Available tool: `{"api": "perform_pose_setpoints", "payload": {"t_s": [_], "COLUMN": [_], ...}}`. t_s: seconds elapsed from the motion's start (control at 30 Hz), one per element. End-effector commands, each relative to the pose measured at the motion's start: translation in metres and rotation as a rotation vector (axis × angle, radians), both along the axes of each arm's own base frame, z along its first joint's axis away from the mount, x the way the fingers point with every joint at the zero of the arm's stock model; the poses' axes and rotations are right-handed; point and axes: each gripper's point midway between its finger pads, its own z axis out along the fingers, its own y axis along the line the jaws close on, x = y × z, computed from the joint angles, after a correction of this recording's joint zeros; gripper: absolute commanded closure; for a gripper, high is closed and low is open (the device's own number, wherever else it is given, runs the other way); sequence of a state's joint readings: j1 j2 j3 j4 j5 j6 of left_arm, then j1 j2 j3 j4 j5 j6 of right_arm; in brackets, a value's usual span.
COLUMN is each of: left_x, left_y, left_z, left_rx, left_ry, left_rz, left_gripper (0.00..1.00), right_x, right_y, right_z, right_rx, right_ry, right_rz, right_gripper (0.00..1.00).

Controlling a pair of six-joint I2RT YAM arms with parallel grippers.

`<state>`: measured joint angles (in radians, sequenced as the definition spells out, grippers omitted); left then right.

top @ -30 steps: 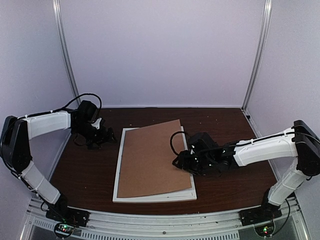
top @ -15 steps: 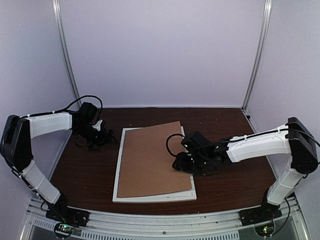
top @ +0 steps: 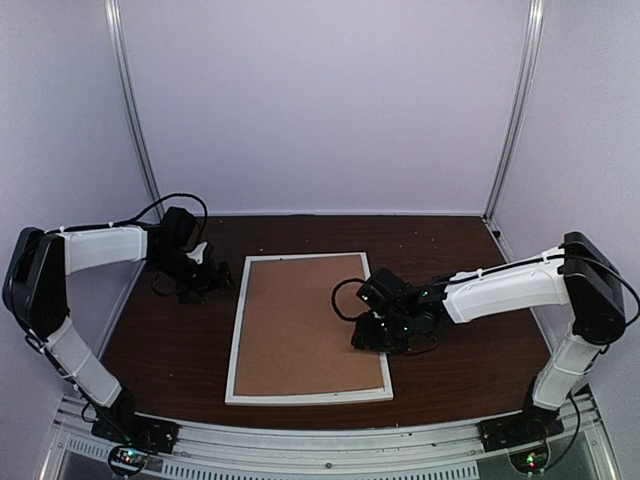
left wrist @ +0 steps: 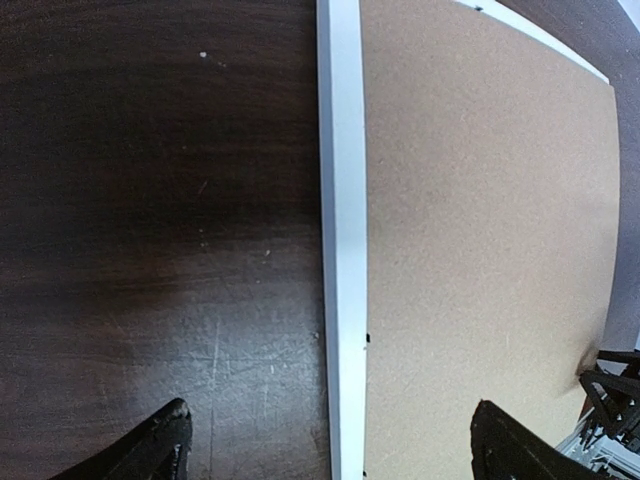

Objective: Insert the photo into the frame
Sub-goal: Place the backboard on the frame body.

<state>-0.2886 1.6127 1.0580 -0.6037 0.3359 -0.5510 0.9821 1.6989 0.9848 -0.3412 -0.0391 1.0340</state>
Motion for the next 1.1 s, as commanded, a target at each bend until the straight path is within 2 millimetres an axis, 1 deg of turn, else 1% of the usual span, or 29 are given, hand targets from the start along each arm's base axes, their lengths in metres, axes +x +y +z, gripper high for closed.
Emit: {"api": "perform_pose_setpoints", "payload": {"t_s": [0.0, 0.17, 0.23, 0.4, 0.53, 0.73, 0.97, 1.07], "left_x": [0.003, 0.001, 0.001, 0.000, -0.001, -0.003, -0.007, -0.009], "left_y": [0.000, 0.000, 0.001, 0.001, 0.002, 0.003, 0.003, 0.002], "left_z": [-0.003, -0.005, -0.007, -0.007, -0.008, -0.013, -0.021, -0.026], "left_rx": [-0.009, -0.005, -0.005, -0.005, 0.001, 0.004, 0.005, -0.002], "left_ry": [-0.011, -0.007, -0.004, -0.004, -0.002, 0.006, 0.019, 0.028], "left_rz": [-0.011, -0.011, -0.010, -0.010, -0.010, -0.010, -0.008, -0.007], "left_gripper": [0.02, 0.02, 0.02, 0.03, 0.02, 0.02, 0.02, 0.02], "right_x": [0.005, 0.002, 0.004, 0.004, 0.003, 0.002, 0.004, 0.008], "right_y": [0.001, -0.004, -0.009, -0.012, -0.016, -0.030, -0.028, -0.032], "right_z": [0.005, 0.000, 0.000, 0.000, 0.003, 0.009, 0.020, 0.021], "right_rx": [-0.033, -0.065, -0.085, -0.107, -0.124, -0.179, -0.172, -0.194], "right_ry": [-0.030, -0.014, -0.028, -0.031, -0.035, -0.057, -0.097, -0.102], "right_rz": [0.012, 0.021, 0.012, 0.019, 0.027, 0.037, 0.079, 0.084], "right_gripper": [0.43, 0.43, 0.43, 0.43, 0.43, 0.43, 0.43, 0.43]}}
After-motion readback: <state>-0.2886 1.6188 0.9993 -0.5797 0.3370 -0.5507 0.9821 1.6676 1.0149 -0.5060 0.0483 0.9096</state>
